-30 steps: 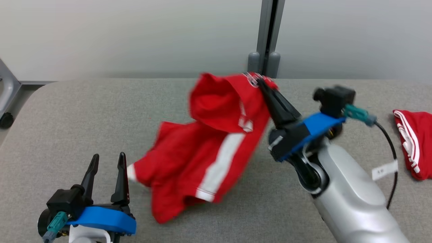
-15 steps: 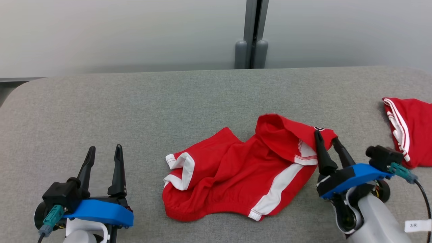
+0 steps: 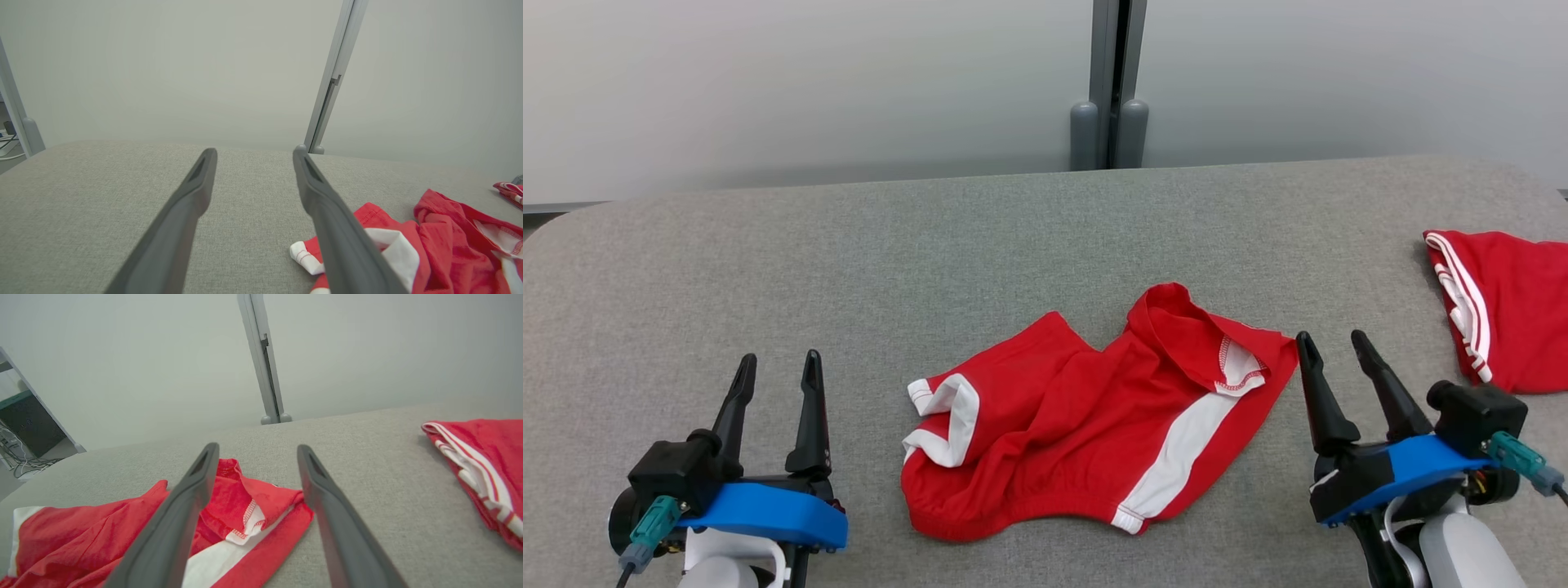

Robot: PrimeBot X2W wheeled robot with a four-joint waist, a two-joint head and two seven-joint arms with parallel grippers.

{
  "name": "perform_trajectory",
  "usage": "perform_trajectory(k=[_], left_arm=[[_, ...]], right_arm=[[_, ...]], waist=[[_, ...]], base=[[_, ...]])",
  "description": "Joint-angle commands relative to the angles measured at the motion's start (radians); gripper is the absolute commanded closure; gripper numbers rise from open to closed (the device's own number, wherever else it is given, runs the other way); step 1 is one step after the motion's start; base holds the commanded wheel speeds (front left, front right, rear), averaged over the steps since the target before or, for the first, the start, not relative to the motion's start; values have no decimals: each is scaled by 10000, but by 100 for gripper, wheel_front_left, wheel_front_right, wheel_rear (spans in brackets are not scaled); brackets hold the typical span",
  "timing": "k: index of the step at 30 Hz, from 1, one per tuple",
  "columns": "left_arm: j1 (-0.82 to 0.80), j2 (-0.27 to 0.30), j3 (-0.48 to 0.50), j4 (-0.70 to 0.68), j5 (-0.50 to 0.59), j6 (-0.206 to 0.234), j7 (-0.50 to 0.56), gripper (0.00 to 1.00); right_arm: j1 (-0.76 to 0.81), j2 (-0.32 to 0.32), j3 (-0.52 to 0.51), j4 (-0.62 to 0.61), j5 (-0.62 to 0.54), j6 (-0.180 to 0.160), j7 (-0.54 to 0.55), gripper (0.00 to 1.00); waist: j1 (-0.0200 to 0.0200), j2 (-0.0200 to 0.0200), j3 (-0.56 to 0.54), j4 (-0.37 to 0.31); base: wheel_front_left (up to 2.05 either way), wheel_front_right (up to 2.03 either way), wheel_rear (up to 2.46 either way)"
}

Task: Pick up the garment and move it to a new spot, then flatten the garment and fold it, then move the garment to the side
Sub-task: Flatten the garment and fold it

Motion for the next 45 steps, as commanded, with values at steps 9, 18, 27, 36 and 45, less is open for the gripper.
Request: perform_trajectory(k=[9, 18, 27, 36, 45], left_arm=[[244, -233, 136, 63, 219, -94, -46, 0], [431, -514, -950, 478, 59, -748, 1533, 0], [495, -667, -1429, 1194, -90, -267, 3429, 0], [300, -703, -1434, 1685, -217, -98, 3776, 100], [-837, -278, -954, 2068, 73, 115, 2825, 100]], right_arm=[[1125, 218, -139, -1610, -1413, 1, 136, 0], [1377, 364, -209, -2050, -1398, 1, 502, 0], [1234, 412, -48, -1961, -1387, 1, 428, 0], [1227, 438, 139, -1831, -1628, 1, 276, 0], [1076, 445, 672, -1736, -1446, 1, 281, 0]], waist=[[0, 0, -356, -29], [0, 0, -193, -131], [0, 0, 43, -450], [0, 0, 39, -714], [0, 0, 255, -1179]], base=[[0, 0, 0], [0, 0, 0], [0, 0, 0], [0, 0, 0], [0, 0, 0]])
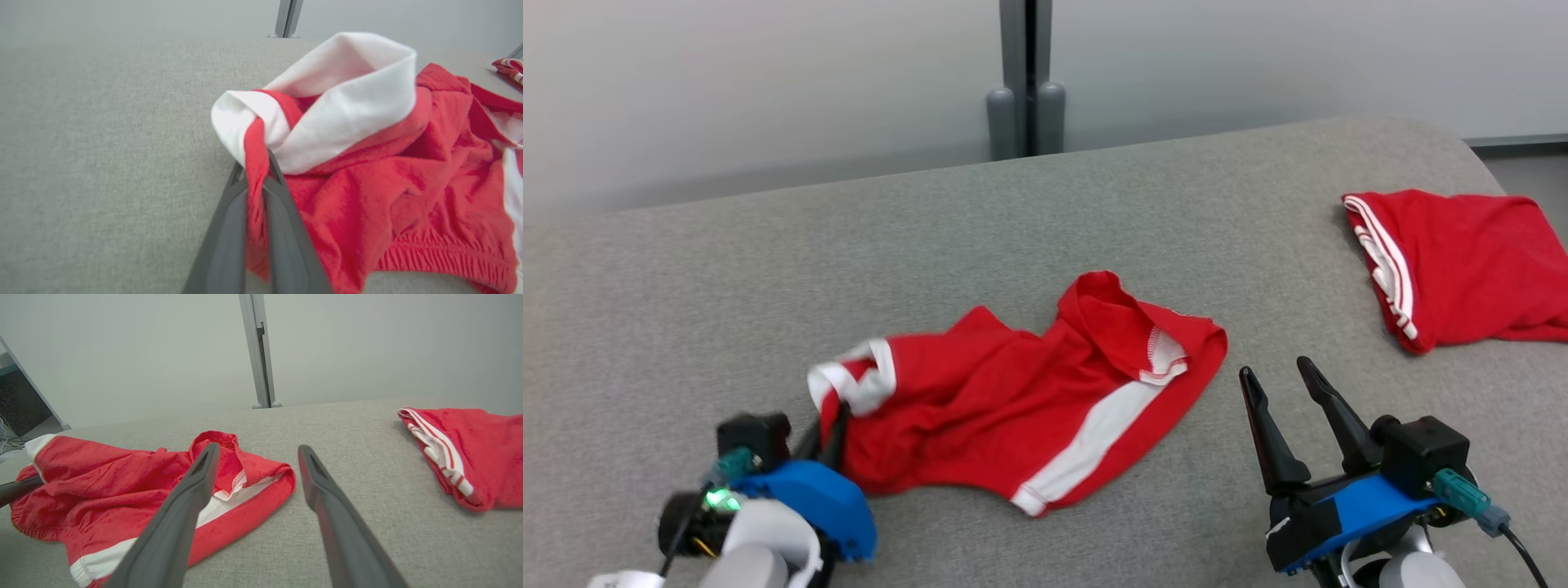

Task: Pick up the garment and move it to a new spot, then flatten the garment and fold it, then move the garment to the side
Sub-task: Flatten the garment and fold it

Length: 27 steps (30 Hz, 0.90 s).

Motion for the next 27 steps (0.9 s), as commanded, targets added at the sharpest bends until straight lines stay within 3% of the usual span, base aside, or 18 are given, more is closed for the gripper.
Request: perform_trajectory(k=[1, 15, 20, 21, 23, 27], left_arm=[[-382, 136, 114, 32, 112, 62, -199, 100], [-3797, 2009, 216, 1339, 1122, -630, -543, 100], [-4432, 2310, 158, 1729, 1295, -724, -608, 100], [-4527, 2329, 135, 1805, 1312, -742, -610, 86], [-4614, 2267, 125, 1949, 1266, -761, -678, 0], [-4401, 1892, 122, 2203, 979, -851, -827, 0]], right_arm=[[-93, 9, 37, 23, 65, 1, -69, 0], [-617, 10, 713, 389, 567, 1, -450, 0], [-783, 9, 880, 628, 763, 1, -649, 0], [-828, 9, 890, 668, 779, 1, -700, 0], [-891, 9, 885, 758, 797, 1, -752, 0], [-955, 9, 859, 853, 740, 1, -763, 0]], waist=[[0, 0, 46, -90], [0, 0, 904, -1620], [0, 0, 1101, -1892], [0, 0, 1121, -1899], [0, 0, 1147, -1878], [0, 0, 1073, -1636]], base=[[0, 0, 0], [0, 0, 0], [0, 0, 0], [0, 0, 0], [0, 0, 0], [0, 0, 0]])
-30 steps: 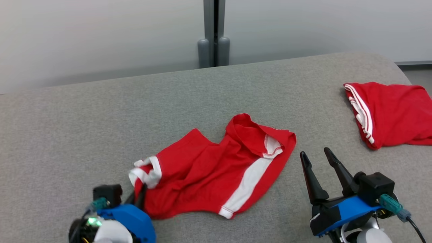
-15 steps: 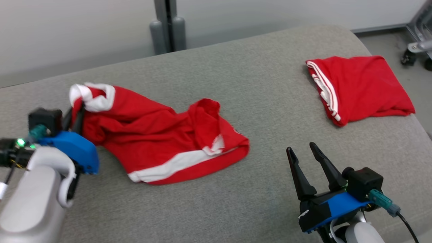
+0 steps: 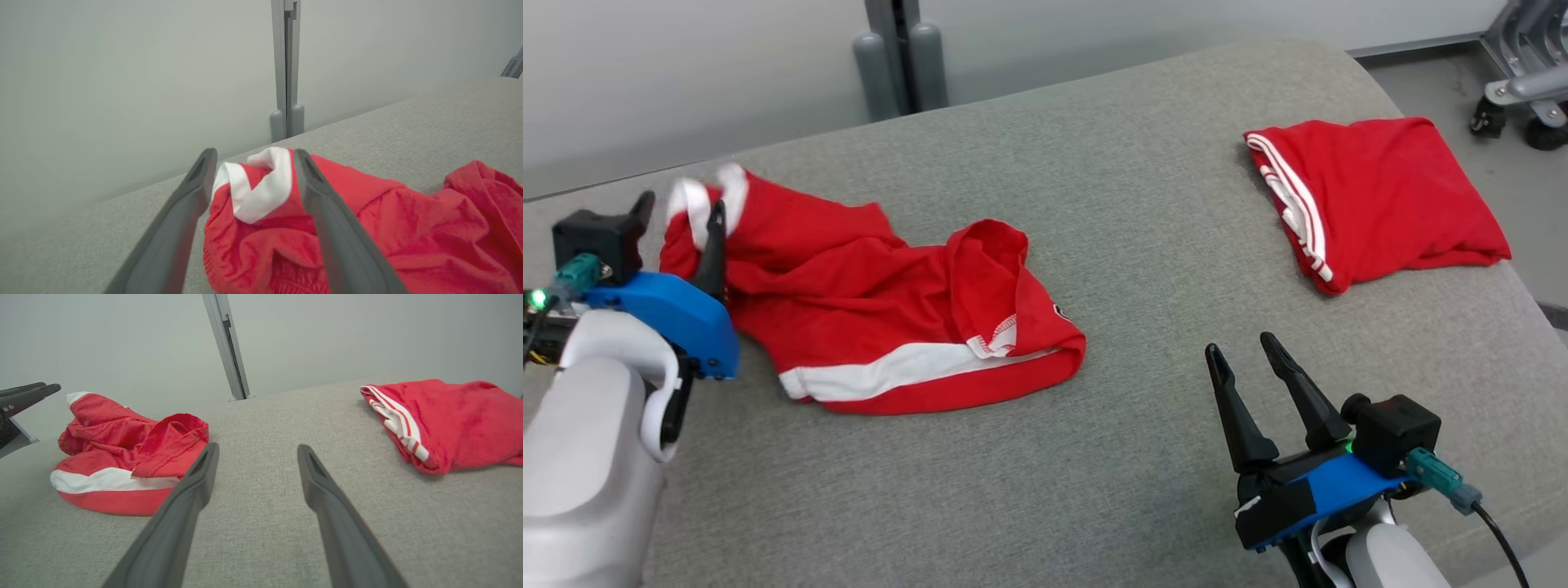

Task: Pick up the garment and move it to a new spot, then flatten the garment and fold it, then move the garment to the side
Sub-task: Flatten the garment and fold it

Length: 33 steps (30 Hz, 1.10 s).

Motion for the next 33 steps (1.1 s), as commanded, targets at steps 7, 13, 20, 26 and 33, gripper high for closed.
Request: perform_trajectory(k=[7, 13, 20, 26, 33], left_arm=[[685, -650, 18, 128, -512, -214, -939, 0], [1644, -1502, 314, -346, -990, -170, -1946, 0], [3108, -2073, 723, -1764, -670, 73, -2105, 0], [4348, -2531, 1193, -3037, -175, 166, -2110, 0], [4875, -2937, 1434, -3480, 220, -25, -2112, 0]], right_arm=[[-123, -2, -170, -46, -227, 1, 104, 0], [177, -3, -423, -142, -318, 1, 302, 0], [391, -3, -467, -339, -488, 1, 622, 0], [230, -149, -108, 38, -923, 1, 1080, 0], [-797, -300, 111, 1392, -2082, 1, 1797, 0]], waist=[[-2, -1, -372, 811], [-2, -1, -815, 1627], [-2, -1, -1229, 2374], [-2, -1, -1387, 2871], [-2, -1, -1220, 3330]], base=[[0, 0, 0], [0, 0, 0], [0, 0, 0], [0, 0, 0], [0, 0, 0]])
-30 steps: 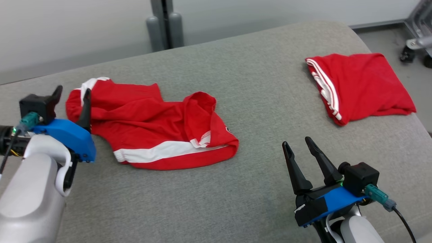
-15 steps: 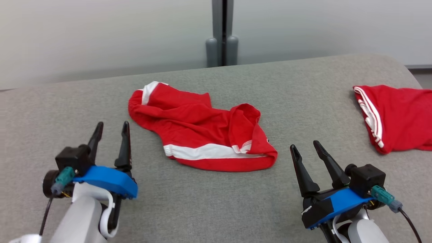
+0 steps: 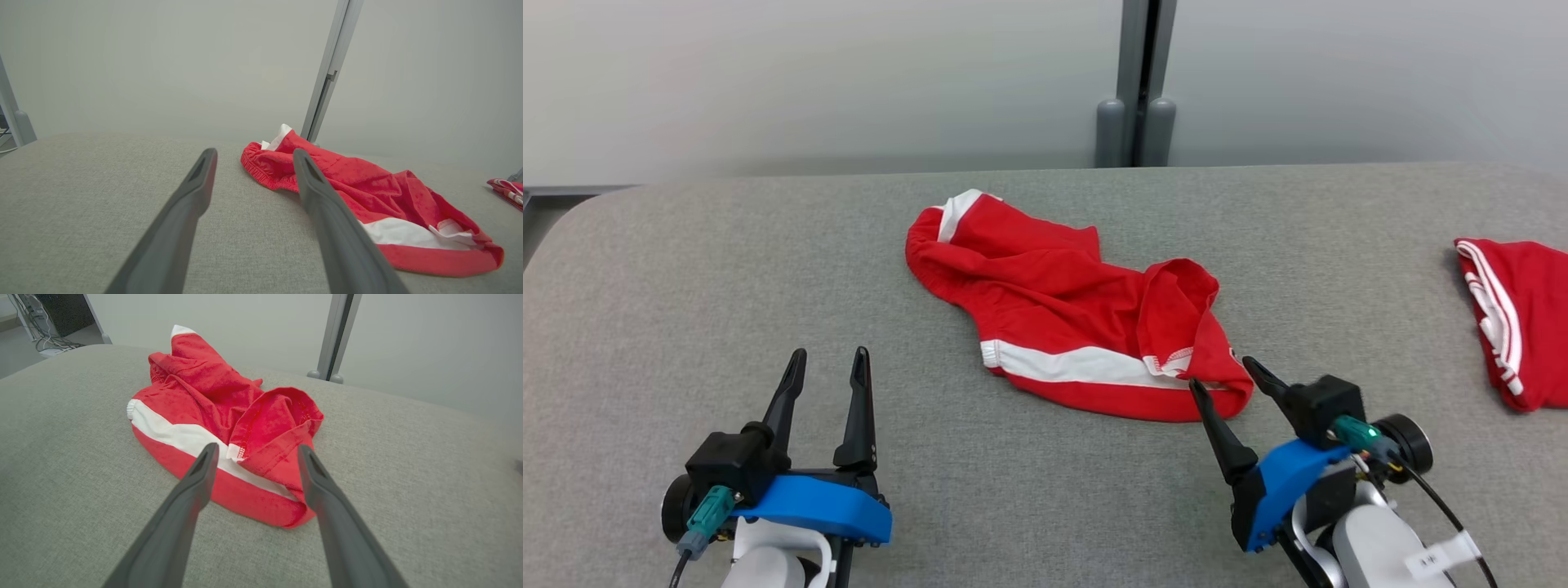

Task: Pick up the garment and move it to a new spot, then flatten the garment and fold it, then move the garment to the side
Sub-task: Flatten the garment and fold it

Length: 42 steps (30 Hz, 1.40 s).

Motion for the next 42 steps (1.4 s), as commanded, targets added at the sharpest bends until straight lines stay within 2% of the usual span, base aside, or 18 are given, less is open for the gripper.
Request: perform_trajectory(k=[1, 3, 4, 13, 17, 18, 19, 20, 25, 29, 33, 34, 35, 38, 42], left_arm=[[-14, -75, 62, -61, 123, -72, -42, 0], [-53, -101, 87, -71, 172, -96, -42, 0], [-136, -164, 162, -71, 246, -149, -42, 0], [-321, -346, 311, 58, 465, -349, -43, 0], [-319, -415, 390, 130, 549, -438, -43, 0], [-304, -430, 412, 145, 579, -456, -43, 0], [-292, -444, 432, 159, 597, -465, -43, 0], [-280, -456, 456, 168, 610, -482, -43, 0], [-149, -482, 556, 202, 700, -548, -43, 0], [4, -479, 623, 223, 742, -592, -43, 0], [133, -468, 709, 214, 769, -627, -44, 0], [150, -473, 716, 215, 782, -629, -44, 0], [164, -472, 735, 213, 798, -639, -44, 0], [208, -451, 794, 198, 837, -653, -44, 0], [310, -410, 930, 124, 862, -640, -44, 0]], right_arm=[[-407, -73, 96, 415, -272, 1, 113, 0], [-633, -86, 170, 619, -419, 1, 149, 0], [-1018, -117, 393, 1151, -615, 1, 290, 0], [-2539, -497, 1569, 3146, -1661, 1, 1010, 0], [-2985, -560, 1742, 3862, -1929, 1, 1171, 0], [-3050, -534, 1725, 4018, -1933, 1, 1170, 7], [-3118, -509, 1697, 4144, -1931, 1, 1138, 70], [-3158, -479, 1607, 4254, -1888, -1, 1068, 100], [-2938, -219, 459, 4392, -1215, -1, 300, 100], [-2316, 112, -1434, 4289, 327, -1, -547, 100], [-1788, 243, -2504, 4280, 1645, 1, -1109, 100], [-1671, 251, -2626, 4303, 1723, 1, -1236, 54], [-1581, 249, -2706, 4329, 1887, 1, -1355, 0], [-1354, 238, -2707, 4236, 1764, 1, -1699, 0], [-1050, 231, -2952, 3788, 1042, 1, -1995, 0]], waist=[[1, 0, 129, 171], [1, 0, 171, 228], [1, 0, 249, 328], [1, 0, 443, 619], [1, 0, 411, 705], [1, 0, 398, 717], [1, 0, 386, 727], [1, 0, 369, 736], [1, 0, 231, 704], [1, 0, 76, 609], [1, 0, -50, 418], [1, 0, -68, 376], [1, 0, -93, 325], [1, 0, -171, 163], [1, 0, -274, -119]], base=[[0, 0, 0], [0, 0, 0], [0, 0, 0], [0, 0, 0], [0, 0, 0], [0, 0, 0], [0, 0, 0], [0, 0, 0], [0, 0, 0], [0, 0, 0], [0, 0, 0], [0, 0, 0], [0, 0, 0], [0, 0, 0], [0, 0, 0]])
